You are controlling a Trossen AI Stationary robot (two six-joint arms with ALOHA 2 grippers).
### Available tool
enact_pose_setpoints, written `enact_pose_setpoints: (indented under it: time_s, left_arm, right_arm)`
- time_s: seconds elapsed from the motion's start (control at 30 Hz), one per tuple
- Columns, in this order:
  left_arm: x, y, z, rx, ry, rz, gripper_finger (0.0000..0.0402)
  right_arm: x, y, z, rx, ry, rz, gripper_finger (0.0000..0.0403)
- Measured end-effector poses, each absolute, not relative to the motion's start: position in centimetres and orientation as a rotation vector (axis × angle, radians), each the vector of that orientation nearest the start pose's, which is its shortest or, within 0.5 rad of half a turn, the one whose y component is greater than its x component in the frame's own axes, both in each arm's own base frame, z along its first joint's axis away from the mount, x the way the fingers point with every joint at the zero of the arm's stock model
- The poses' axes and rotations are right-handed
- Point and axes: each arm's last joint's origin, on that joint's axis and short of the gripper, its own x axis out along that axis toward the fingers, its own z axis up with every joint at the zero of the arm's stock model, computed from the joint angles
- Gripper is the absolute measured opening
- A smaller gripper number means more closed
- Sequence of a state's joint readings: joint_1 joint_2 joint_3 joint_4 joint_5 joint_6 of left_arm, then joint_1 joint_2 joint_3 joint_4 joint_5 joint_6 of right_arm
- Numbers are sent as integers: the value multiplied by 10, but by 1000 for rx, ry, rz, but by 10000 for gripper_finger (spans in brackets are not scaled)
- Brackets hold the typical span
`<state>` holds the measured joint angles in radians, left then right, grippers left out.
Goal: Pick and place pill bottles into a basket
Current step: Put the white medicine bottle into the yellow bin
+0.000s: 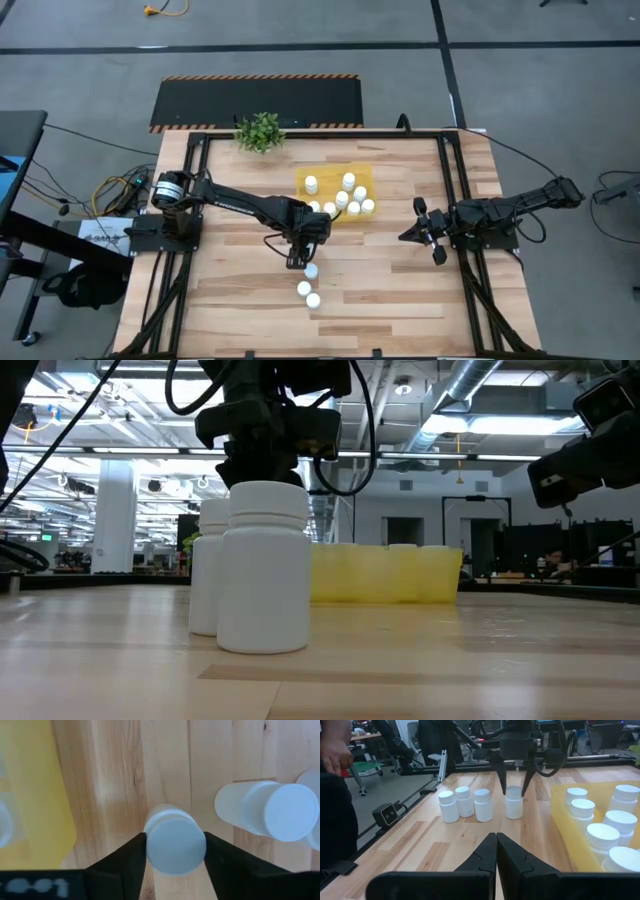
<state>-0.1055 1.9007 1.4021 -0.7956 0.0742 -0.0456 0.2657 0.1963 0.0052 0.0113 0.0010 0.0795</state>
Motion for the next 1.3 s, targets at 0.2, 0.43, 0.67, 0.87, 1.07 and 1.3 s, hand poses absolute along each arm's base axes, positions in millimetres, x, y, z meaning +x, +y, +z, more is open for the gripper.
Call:
enact_pose_setpoints:
  time_s: [0.2, 0.43, 0.67, 0.87, 1.07, 1.3]
  left_arm:
    - [373, -42, 196, -18, 1298, -125, 149]
    - [373, -42, 196, -13, 1298, -129, 164]
    - [373, -42, 196, -24, 1299, -144, 152]
    - [373, -42, 198, -24, 1305, -146, 167]
    - [374, -42, 202, -9, 1303, -156, 156]
    - [374, -42, 202, -8, 1303, -157, 165]
  right_arm:
    - [104, 28, 150, 55, 189, 257, 1]
    - [104, 28, 150, 55, 189, 257, 1]
    - [104, 28, 150, 55, 189, 257, 1]
    - [104, 28, 150, 55, 189, 257, 1]
    - [104, 28, 150, 55, 190, 257, 1]
    - [104, 28, 150, 55, 190, 257, 1]
